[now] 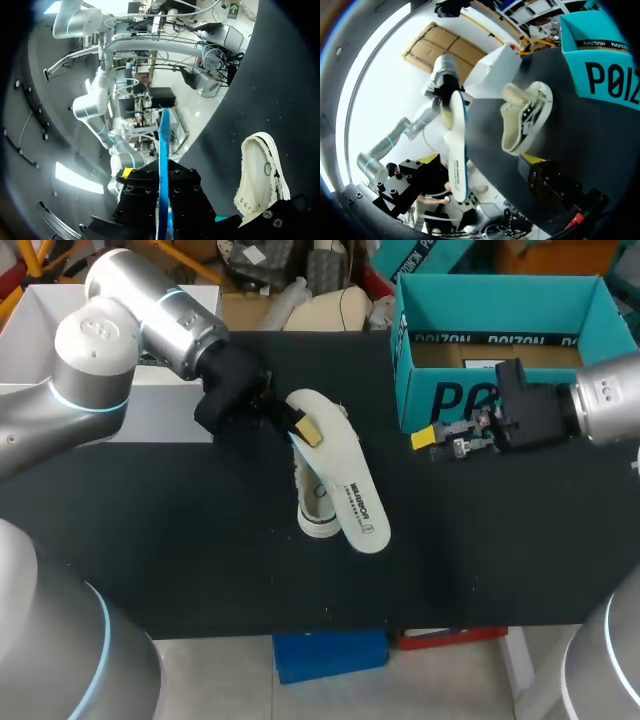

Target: Take the shoe out of the shoebox, open the shoe tongue, remove and reinsert the insole, then place the shoe into the shoebox

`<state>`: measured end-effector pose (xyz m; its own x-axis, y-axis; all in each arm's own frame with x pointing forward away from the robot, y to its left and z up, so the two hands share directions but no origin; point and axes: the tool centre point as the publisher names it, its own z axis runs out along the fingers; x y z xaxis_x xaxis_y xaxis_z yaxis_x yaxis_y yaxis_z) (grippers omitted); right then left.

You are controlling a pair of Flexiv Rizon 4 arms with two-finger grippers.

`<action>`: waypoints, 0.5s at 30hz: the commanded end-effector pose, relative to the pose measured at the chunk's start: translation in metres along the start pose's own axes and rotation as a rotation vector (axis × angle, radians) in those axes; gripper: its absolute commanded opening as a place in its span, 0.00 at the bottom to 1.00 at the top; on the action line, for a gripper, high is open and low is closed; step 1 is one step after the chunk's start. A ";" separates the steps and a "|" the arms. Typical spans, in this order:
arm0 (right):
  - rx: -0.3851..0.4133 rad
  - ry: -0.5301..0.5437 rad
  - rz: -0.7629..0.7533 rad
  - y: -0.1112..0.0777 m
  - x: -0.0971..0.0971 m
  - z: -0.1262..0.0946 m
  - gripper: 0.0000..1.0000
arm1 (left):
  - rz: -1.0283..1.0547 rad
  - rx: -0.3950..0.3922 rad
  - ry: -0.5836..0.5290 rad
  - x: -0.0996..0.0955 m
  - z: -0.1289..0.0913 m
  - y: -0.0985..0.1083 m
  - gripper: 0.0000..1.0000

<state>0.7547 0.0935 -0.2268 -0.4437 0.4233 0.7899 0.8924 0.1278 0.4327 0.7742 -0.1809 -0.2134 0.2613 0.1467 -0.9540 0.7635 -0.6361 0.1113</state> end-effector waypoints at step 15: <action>0.068 0.114 -0.031 0.008 0.012 0.064 0.90 | 0.136 0.110 -0.002 0.002 0.014 0.033 0.00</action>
<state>0.7616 0.1499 -0.2384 -0.4754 0.3134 0.8220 0.8792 0.2016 0.4317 0.7842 -0.2083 -0.2145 0.3534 0.0606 -0.9335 0.6787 -0.7034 0.2113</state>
